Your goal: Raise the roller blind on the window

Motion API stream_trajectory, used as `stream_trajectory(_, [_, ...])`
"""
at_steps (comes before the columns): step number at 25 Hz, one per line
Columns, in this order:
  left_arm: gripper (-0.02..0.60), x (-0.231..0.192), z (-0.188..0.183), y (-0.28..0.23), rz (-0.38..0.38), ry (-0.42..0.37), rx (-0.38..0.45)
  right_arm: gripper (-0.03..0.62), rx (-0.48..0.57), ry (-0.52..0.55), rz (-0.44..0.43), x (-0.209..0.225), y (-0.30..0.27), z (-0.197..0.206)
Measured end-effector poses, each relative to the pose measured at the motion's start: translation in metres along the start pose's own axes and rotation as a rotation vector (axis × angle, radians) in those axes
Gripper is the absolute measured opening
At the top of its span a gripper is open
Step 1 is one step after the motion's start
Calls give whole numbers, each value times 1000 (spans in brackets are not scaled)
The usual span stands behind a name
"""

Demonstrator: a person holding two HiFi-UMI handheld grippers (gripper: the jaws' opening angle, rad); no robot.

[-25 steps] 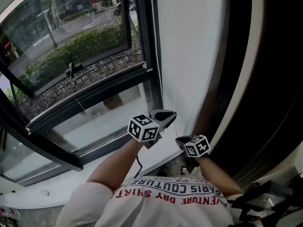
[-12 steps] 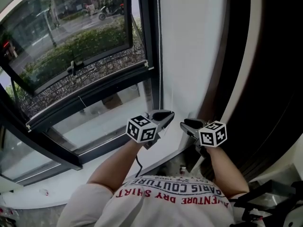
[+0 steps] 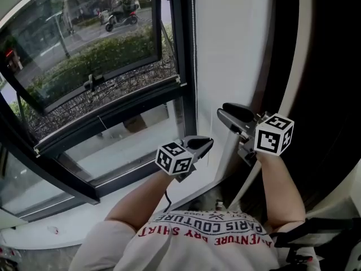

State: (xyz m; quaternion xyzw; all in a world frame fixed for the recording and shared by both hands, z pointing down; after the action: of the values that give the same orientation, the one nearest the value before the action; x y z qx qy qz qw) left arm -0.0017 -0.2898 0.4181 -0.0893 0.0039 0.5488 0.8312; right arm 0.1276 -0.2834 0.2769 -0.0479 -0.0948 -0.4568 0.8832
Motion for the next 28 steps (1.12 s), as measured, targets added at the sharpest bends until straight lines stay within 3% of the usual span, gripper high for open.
stream_trajectory(8, [6, 8, -5, -5, 33, -11, -20, 126, -24, 109, -19, -16, -25, -30])
stream_trajectory(12, [6, 7, -4, -5, 37, -8, -26, 18, -58, 127, 8, -12, -30, -25])
stream_trajectory(16, [6, 5, -3, -5, 38, -11, -32, 12, -62, 102, -8, -10, -31, -24])
stream_trajectory(22, [6, 0, -1, -8, 35, -9, -32, 9, -86, 155, 17, -11, -34, -23])
stream_trajectory(28, [6, -2, 25, -17, 49, 19, -87, 8, -144, 188, 53, -4, -35, 2])
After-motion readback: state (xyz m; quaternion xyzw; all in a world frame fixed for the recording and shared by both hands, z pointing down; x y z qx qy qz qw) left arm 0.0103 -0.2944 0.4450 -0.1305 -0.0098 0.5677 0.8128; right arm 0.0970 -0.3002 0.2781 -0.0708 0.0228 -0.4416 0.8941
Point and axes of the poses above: the fingertips, and each gripper's own axes: y backward along the fingers, x to its right, z out of its underside, the point moved 7 cm from there along y, backward along the fingers, and after that the axes turned 3 degrees about -y, right-handed, at the moved point
